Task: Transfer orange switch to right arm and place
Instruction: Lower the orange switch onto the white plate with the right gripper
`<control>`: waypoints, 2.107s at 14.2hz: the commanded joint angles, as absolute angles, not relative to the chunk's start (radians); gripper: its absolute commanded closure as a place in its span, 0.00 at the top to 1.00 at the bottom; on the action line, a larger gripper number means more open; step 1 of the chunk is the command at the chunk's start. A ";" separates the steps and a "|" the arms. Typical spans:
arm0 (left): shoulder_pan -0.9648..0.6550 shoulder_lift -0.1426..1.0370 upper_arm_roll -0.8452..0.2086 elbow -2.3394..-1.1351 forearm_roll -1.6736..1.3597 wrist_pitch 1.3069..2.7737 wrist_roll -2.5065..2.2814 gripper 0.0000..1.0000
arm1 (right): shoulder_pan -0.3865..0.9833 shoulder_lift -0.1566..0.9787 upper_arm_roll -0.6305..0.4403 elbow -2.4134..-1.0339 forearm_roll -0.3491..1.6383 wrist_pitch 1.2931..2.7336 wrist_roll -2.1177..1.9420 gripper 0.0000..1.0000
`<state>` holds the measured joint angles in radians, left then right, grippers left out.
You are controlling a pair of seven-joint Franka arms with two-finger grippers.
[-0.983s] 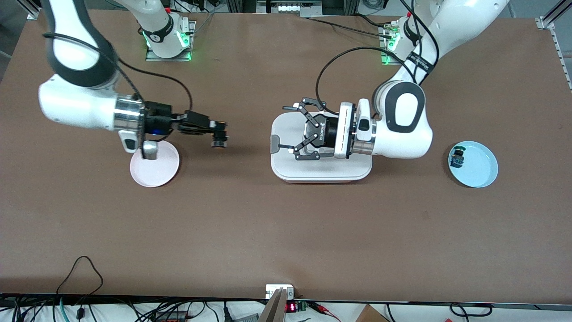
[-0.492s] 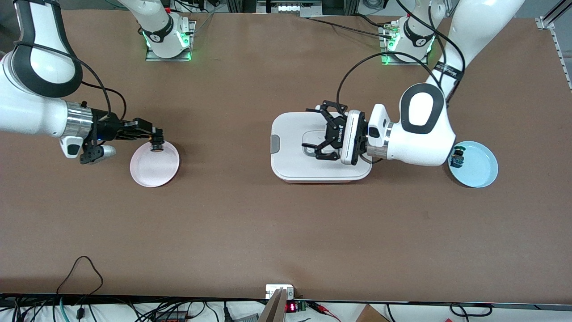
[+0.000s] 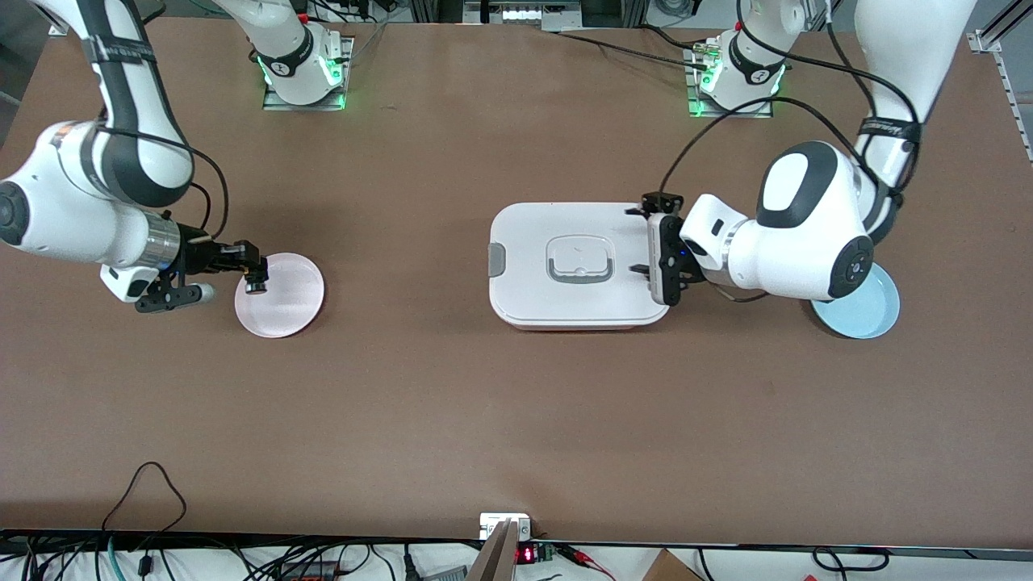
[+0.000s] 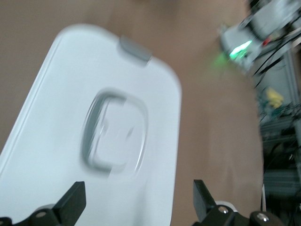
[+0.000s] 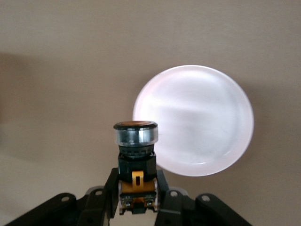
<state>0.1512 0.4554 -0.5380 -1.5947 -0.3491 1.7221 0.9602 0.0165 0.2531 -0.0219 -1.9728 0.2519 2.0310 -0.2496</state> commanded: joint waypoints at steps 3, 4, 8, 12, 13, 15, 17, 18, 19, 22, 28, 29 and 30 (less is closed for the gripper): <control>0.098 0.443 -0.549 -1.398 0.045 1.507 0.623 1.00 | 0.061 0.313 -0.015 -1.997 0.169 2.143 -0.137 0.00; 0.097 0.443 -0.549 -1.385 0.099 1.499 0.594 1.00 | 0.070 0.319 -0.015 -2.015 0.149 2.189 -0.108 0.00; 0.112 0.445 -0.525 -1.278 0.210 1.445 0.543 1.00 | 0.094 0.374 -0.015 -2.048 0.106 2.299 -0.080 0.00; 0.118 0.448 -0.485 -1.146 0.207 1.281 0.216 1.00 | 0.094 0.391 -0.015 -2.109 0.087 2.378 -0.080 0.00; 0.118 0.448 -0.485 -1.123 0.204 1.238 0.127 1.00 | 0.094 0.402 -0.015 -2.109 0.083 2.388 -0.080 0.00; 0.133 0.451 -0.485 -1.095 0.202 1.221 0.019 1.00 | 0.095 0.423 -0.015 -2.111 0.083 2.407 -0.080 0.02; 0.121 0.436 -0.425 -1.104 0.199 1.250 -0.056 1.00 | 0.092 0.434 -0.015 -2.111 0.083 2.414 -0.080 0.04; 0.100 0.414 -0.364 -1.115 0.195 1.262 -0.087 1.00 | 0.092 0.434 -0.015 -2.109 0.083 2.414 -0.080 0.05; 0.092 0.381 -0.300 -1.158 0.160 1.308 -0.089 1.00 | 0.092 0.436 -0.014 -2.105 0.084 2.416 -0.080 0.17; 0.072 0.156 -0.134 -1.498 0.012 1.596 -0.081 1.00 | 0.092 0.436 -0.014 -2.094 0.084 2.413 -0.080 0.60; 0.025 -0.018 -0.114 -1.724 0.034 1.651 -0.084 1.00 | 0.097 0.347 -0.008 -1.994 0.084 2.263 -0.075 1.00; 0.020 -0.020 -0.106 -1.724 0.034 1.655 -0.083 1.00 | 0.103 0.324 -0.006 -1.967 0.084 2.211 -0.068 1.00; -0.009 -0.020 -0.079 -1.723 0.035 1.657 -0.078 1.00 | 0.107 0.284 -0.006 -1.924 0.084 2.132 -0.066 1.00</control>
